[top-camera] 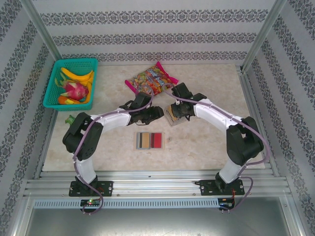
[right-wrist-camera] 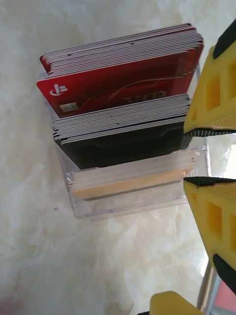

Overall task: Put the credit cards into the card holder
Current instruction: Pick up the credit card from the storage box.

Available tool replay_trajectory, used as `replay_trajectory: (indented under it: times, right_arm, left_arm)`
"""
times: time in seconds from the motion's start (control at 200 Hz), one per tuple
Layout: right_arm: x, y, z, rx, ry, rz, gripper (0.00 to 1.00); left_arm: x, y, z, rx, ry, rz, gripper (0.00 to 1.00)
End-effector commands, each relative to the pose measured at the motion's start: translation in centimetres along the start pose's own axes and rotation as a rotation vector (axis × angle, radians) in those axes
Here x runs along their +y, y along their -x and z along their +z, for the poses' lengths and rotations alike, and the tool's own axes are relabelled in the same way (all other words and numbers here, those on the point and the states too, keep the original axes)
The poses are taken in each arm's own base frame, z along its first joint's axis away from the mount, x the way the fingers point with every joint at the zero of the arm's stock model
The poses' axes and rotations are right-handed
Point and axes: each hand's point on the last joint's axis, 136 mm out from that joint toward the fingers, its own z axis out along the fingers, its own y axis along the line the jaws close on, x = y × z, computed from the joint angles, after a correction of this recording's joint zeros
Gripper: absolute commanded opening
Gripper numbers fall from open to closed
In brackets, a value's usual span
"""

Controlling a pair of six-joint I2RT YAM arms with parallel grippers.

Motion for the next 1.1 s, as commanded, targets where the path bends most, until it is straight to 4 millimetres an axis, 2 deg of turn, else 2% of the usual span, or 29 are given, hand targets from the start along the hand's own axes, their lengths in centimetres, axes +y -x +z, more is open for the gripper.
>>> replay_trajectory:
  times: [0.0, 0.21, 0.64, 1.094]
  right_arm:
    - [-1.1, 1.1, -0.2, -0.005, -0.078, -0.061, 0.32]
    - [-2.2, 2.0, 0.4, -0.001, -0.152, -0.107, 0.32]
    - [-3.0, 2.3, 2.4, 0.046, -0.225, -0.175, 0.33]
    - [-2.8, 1.8, 4.1, 0.080, -0.309, -0.273, 0.34]
  left_arm:
    - [-1.7, 1.7, 0.7, -0.014, -0.093, -0.073, 0.58]
    - [-2.9, 2.8, 2.7, 0.008, -0.124, -0.081, 0.61]
    - [-2.4, 2.7, 5.6, 0.044, -0.149, -0.134, 0.62]
    - [-0.9, 1.9, 6.5, 0.063, -0.126, -0.164, 0.60]
